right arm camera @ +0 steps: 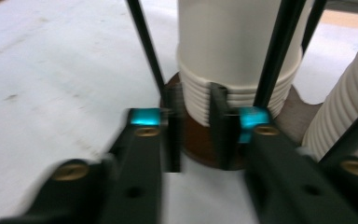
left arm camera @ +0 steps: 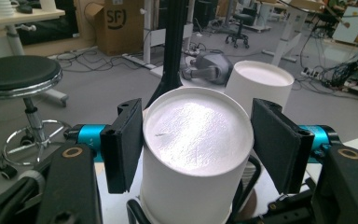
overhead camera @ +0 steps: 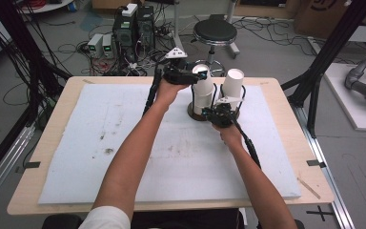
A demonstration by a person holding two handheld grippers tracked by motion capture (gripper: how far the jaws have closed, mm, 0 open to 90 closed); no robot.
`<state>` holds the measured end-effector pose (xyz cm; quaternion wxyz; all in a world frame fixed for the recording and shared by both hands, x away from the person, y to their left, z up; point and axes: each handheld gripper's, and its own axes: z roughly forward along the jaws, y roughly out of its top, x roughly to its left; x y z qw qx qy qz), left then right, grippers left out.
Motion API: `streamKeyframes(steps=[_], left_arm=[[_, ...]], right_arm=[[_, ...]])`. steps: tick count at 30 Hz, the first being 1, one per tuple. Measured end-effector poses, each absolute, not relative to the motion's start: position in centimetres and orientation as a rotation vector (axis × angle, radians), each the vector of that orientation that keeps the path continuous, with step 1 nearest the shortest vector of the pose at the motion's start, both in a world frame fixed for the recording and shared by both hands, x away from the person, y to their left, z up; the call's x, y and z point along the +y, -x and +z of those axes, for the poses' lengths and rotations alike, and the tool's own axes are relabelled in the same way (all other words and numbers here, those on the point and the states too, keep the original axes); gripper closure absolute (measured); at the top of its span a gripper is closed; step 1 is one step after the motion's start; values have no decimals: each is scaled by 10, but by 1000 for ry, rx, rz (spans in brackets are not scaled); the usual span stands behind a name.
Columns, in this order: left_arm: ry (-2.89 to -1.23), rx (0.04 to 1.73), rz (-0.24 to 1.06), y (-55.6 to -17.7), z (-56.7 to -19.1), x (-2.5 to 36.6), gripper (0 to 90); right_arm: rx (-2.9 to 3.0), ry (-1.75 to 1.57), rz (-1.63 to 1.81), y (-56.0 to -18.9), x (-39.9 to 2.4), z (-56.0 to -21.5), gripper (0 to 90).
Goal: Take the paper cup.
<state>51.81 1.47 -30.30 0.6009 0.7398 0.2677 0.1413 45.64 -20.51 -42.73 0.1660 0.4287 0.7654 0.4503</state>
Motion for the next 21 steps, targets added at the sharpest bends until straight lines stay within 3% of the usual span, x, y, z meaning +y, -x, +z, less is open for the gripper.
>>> streamKeyframes(steps=[3,10,21], left_arm=[[-1702,601,329,-510,-296,21,363],[-1665,564,328,-493,-280,33,363],[-1701,476,309,-450,-285,54,364]], right_arm=[[2216,-1227,1311,-452,-213,-419,563],[2231,-1145,1358,-434,-226,-403,389],[2312,-954,1415,-392,-257,-397,294]])
